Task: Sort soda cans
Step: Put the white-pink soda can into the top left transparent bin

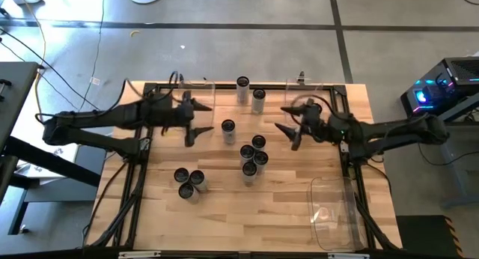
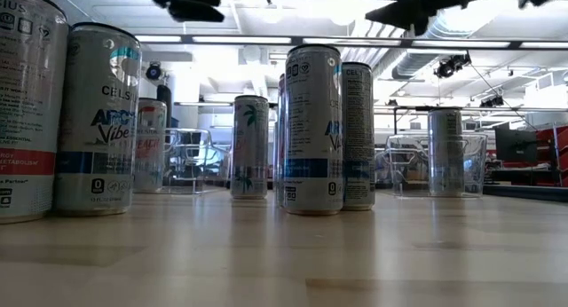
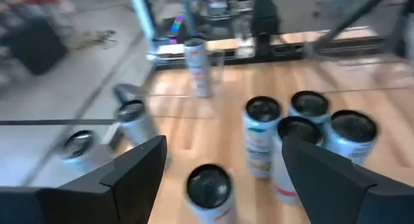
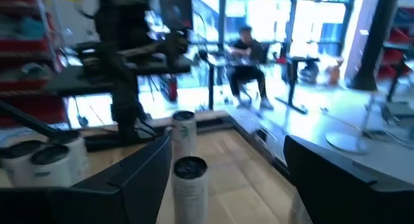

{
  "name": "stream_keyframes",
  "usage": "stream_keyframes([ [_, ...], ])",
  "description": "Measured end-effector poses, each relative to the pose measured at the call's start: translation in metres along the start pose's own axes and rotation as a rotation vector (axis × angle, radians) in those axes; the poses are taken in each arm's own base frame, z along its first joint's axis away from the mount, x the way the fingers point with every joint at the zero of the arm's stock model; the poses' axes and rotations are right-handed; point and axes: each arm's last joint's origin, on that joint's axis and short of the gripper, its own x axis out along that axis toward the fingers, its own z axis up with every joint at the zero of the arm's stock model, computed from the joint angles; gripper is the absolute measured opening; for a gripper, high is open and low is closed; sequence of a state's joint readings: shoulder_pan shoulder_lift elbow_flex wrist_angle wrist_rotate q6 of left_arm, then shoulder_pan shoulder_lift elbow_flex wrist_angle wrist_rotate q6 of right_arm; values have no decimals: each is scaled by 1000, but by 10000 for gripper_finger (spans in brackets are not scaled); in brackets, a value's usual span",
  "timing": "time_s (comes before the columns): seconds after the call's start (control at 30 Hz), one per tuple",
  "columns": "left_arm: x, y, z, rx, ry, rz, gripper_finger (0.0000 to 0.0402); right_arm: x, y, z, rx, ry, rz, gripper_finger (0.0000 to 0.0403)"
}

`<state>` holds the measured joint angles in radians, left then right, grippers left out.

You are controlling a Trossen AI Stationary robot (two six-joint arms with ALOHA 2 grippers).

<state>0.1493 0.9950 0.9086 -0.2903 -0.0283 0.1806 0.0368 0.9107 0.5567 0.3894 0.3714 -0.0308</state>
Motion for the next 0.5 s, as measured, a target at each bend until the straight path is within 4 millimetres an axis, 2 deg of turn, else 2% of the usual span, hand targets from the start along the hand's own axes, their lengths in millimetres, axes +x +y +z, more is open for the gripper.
stream_keyframes([
  [0.1, 17, 4, -3, -9, 36, -74, 315, -6, 5, -18, 17, -9, 31, 293],
  [0.2, 35, 10, -13, -6, 108, -68, 331, -9, 7, -31, 54, 15, 47, 293],
  [0.33, 57, 16, -27, -23, 198, -49, 355, -10, 9, -35, 92, 28, 56, 293],
  [0.5, 73, 20, -39, -16, 268, -46, 360, -10, 9, -35, 71, 26, 54, 293],
])
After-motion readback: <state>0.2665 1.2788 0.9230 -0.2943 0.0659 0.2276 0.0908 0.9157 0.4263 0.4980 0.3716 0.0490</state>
